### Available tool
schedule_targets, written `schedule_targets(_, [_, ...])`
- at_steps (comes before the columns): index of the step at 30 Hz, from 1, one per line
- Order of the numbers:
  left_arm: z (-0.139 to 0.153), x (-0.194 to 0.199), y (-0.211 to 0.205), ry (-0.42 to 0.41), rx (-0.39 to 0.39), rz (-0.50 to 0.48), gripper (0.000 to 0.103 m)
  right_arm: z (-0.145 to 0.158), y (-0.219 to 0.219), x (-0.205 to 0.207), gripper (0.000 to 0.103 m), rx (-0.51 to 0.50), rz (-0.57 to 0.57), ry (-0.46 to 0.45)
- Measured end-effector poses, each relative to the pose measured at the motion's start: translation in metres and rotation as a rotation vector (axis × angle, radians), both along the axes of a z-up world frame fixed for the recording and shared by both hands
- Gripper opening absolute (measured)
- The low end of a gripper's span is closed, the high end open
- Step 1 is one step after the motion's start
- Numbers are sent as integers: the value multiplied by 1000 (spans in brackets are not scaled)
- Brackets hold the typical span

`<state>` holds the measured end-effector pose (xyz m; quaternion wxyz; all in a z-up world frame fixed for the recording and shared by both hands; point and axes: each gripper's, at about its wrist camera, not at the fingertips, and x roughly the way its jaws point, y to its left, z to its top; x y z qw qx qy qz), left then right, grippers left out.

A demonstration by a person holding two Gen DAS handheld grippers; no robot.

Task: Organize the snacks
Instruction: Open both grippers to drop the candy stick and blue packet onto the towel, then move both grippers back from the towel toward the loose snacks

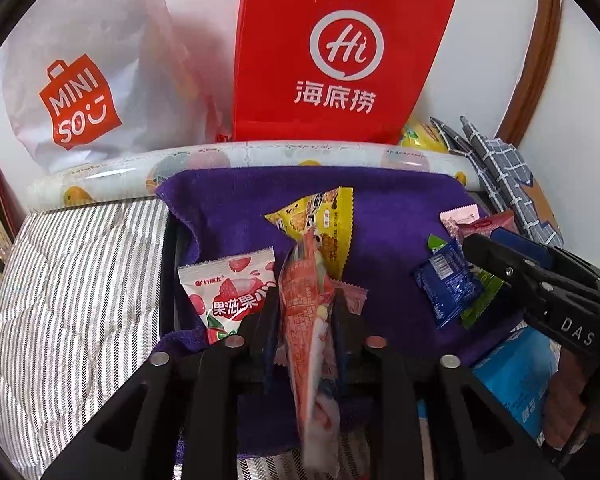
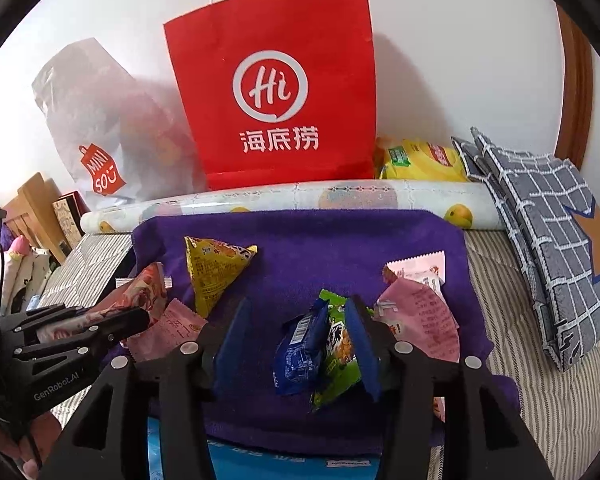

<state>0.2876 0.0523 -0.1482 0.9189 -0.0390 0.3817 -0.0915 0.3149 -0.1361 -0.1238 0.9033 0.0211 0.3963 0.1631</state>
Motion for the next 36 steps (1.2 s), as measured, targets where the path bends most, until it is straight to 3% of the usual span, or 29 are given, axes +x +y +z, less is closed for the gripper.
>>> schedule_targets(3, [3, -1, 1, -10, -18, -2, 47, 4, 1, -5, 52, -3, 4, -33])
schedule_targets(6, [7, -2, 3, -21, -26, 7, 50, 7, 0, -7, 53, 2, -8, -54])
schedule_targets(14, [15, -4, 12, -39, -66, 21, 54, 23, -6, -17, 57, 35, -29, -107])
schedule_targets(18, [18, -5, 11, -33, -78, 8, 57, 30, -3, -29, 57, 4, -32, -143])
schedule_targets(32, [45, -33, -1, -115, -29, -23, 59, 41, -5, -98, 57, -6, -23, -94])
schedule_targets(36, [40, -52, 2, -95, -31, -31, 59, 42, -6, -117, 57, -55, -51, -98])
